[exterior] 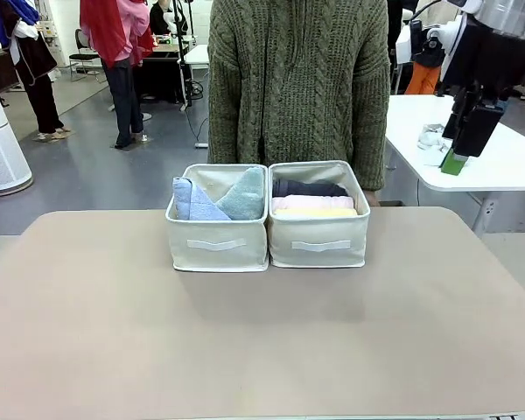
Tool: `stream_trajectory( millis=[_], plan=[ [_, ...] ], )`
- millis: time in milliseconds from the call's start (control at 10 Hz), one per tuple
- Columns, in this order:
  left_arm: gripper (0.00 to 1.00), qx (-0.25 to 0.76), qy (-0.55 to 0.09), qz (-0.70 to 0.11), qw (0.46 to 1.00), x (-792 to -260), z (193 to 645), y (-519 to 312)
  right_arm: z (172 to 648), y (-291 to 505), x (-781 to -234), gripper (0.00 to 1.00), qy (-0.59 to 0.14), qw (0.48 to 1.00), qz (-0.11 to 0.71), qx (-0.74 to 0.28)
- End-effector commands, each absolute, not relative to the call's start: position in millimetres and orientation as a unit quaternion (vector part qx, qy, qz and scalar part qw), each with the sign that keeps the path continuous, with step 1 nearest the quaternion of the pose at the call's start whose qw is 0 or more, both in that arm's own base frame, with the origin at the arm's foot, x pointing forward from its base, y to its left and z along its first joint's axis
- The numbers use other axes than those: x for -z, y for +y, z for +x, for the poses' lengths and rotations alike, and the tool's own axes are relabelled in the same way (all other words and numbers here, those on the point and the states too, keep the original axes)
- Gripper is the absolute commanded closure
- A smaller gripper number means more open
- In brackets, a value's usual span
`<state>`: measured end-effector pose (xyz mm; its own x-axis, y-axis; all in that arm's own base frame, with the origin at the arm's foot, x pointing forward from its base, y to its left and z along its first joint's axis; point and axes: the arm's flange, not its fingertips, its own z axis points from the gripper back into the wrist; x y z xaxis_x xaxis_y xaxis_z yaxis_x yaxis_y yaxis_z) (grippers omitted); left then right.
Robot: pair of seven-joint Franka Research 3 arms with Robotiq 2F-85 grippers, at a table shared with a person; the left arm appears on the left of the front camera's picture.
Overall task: Sort the towels based on their folding style.
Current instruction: Pick up another triangle-folded towel from the table and place it in the left Fabric basket.
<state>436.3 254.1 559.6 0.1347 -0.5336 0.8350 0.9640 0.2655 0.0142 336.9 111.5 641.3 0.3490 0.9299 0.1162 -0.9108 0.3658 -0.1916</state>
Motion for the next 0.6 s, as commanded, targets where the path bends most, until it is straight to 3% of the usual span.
stream_trajectory(
  millis=[0, 500],
  plan=[
    [0.00, 0.537, -0.388, -0.284, 0.693, -560.5, 434.8, 253.4, 335.1, 108.5, -641.6, 0.00, -0.097, 0.818, -0.048, -0.565],
    [0.00, 0.537, -0.388, -0.284, 0.693, -560.5, 434.8, 253.4, 335.1, 108.5, -641.6, 0.00, -0.097, 0.818, -0.048, -0.565]
  ],
)
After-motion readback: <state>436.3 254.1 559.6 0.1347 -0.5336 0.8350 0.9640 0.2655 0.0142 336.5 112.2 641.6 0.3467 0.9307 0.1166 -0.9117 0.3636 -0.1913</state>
